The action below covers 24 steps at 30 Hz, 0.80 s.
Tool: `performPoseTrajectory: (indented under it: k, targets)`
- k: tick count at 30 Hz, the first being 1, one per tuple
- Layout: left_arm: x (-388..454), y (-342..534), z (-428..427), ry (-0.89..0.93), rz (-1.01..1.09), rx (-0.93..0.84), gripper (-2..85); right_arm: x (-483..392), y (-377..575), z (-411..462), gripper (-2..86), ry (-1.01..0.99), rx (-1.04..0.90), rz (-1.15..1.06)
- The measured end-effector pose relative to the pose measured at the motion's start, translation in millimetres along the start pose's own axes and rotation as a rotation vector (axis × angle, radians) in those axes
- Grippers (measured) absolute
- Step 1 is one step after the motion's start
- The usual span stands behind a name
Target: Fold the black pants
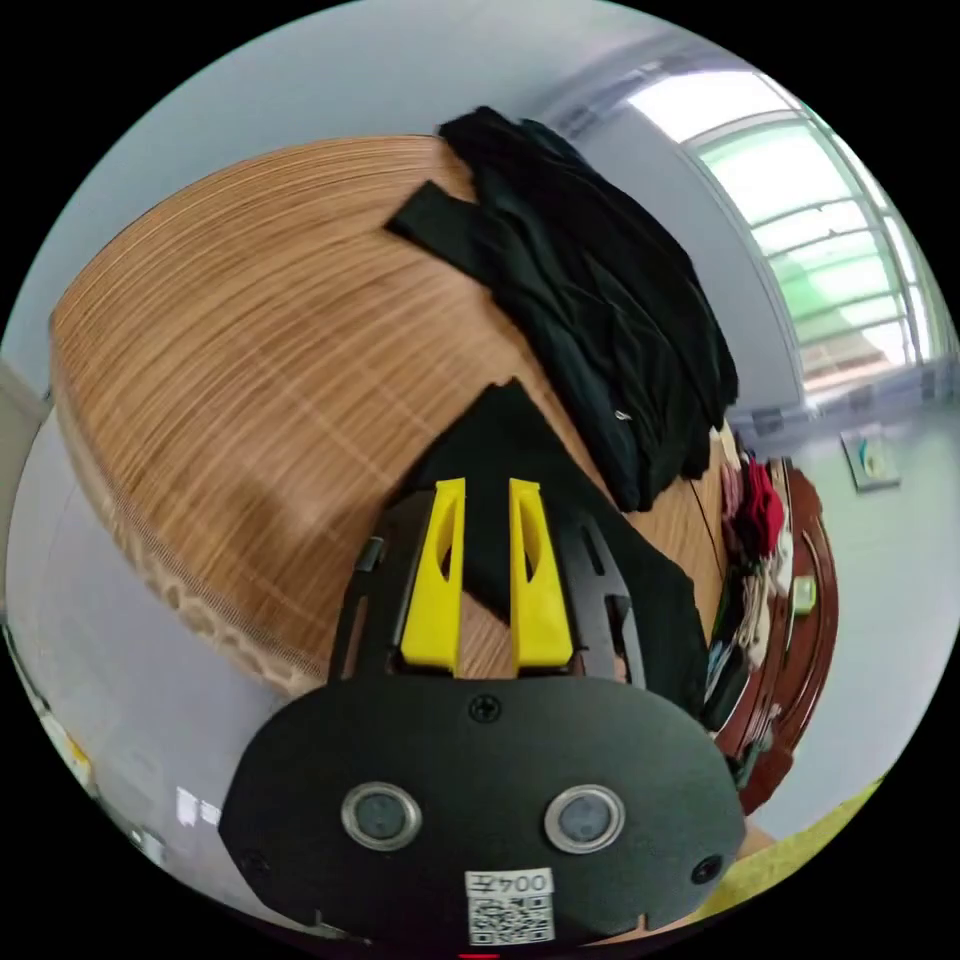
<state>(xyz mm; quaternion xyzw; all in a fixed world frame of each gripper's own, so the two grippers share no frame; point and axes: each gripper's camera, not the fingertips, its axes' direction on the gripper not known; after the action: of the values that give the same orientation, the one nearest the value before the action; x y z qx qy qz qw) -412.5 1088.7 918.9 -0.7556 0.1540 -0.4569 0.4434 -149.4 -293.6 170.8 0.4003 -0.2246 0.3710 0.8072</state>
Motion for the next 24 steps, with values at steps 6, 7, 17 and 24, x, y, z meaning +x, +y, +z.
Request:
performPoseTrajectory:
  k: [6, 7, 17, 24]
  targets:
    - [122, -28, 82, -0.095, 0.397, -0.112, 7.7, -82, -9, 14, 9.1, 0.134, -0.013, -0.372]
    - [138, -29, 98, -0.15, 0.455, -0.139, 8.2, -93, -9, 19, 9.7, 0.16, -0.024, -0.417]
    - [144, -39, 106, -0.157, 0.358, -0.159, 7.4, -95, -1, 43, 11.2, 0.157, -0.178, -0.53]
    - [240, -2, 62, -0.104, 0.426, -0.115, 8.8, -48, 0, -32, 10.2, 0.046, -0.009, -0.346]
